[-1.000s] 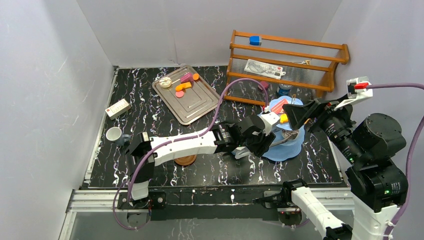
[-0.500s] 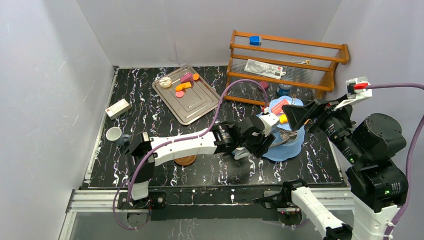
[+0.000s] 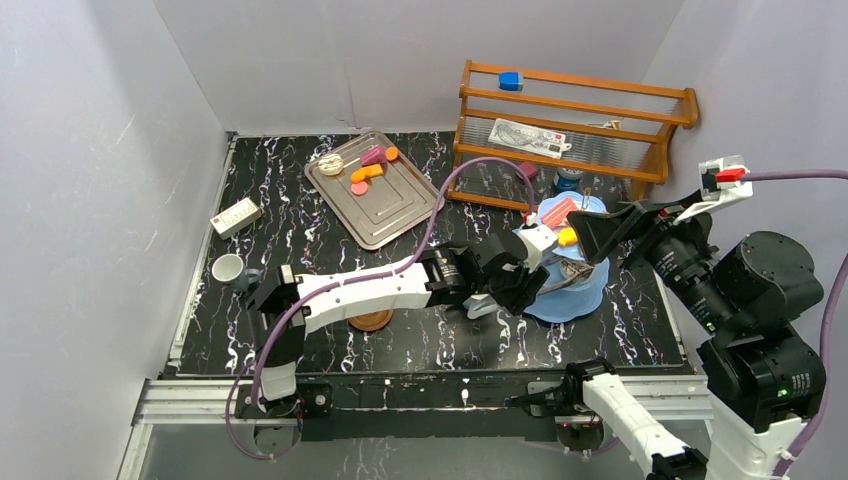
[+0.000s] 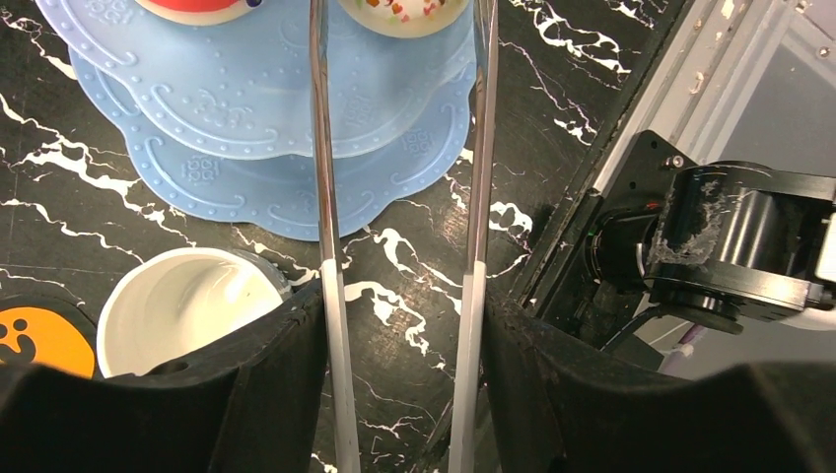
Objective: Serve the afternoon tea
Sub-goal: Adjust the desert at the desert table.
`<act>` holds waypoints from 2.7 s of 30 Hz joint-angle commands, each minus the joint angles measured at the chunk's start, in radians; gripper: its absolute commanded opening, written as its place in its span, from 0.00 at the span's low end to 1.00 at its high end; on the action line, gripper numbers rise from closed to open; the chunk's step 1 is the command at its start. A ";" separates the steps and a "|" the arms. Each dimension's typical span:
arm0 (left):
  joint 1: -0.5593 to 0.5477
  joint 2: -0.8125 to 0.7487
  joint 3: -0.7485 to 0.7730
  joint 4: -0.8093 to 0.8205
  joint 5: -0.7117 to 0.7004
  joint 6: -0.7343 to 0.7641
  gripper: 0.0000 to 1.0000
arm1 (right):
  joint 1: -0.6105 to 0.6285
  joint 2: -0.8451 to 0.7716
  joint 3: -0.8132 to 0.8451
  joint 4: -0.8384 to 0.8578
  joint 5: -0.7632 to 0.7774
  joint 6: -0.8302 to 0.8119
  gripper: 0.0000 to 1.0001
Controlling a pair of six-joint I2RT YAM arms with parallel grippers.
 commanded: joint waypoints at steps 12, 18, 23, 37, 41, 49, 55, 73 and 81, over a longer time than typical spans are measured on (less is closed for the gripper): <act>-0.013 -0.165 -0.053 0.003 0.004 -0.035 0.51 | -0.001 0.022 0.045 0.026 0.013 -0.028 0.99; -0.014 -0.184 -0.083 -0.003 0.031 -0.047 0.44 | -0.001 0.017 0.029 0.036 0.015 -0.027 0.99; -0.015 -0.189 -0.094 -0.002 0.054 -0.055 0.40 | 0.000 0.019 0.027 0.040 0.013 -0.026 0.99; -0.015 -0.122 -0.051 -0.016 0.023 -0.029 0.39 | 0.000 0.016 0.033 0.047 0.010 -0.023 0.99; -0.015 -0.091 -0.023 -0.016 0.028 -0.026 0.39 | -0.001 0.014 0.033 0.047 0.009 -0.023 0.99; -0.015 -0.046 0.027 -0.013 -0.004 -0.004 0.40 | -0.001 0.014 0.030 0.054 0.001 -0.021 0.99; -0.015 -0.018 0.048 -0.003 -0.052 0.017 0.41 | 0.000 0.013 0.024 0.059 -0.002 -0.020 0.99; -0.034 -0.052 0.046 0.019 0.010 0.003 0.40 | -0.001 0.008 0.016 0.062 0.001 -0.022 0.99; -0.041 -0.065 0.032 0.028 0.022 -0.009 0.40 | 0.000 0.006 0.014 0.066 -0.004 -0.018 0.99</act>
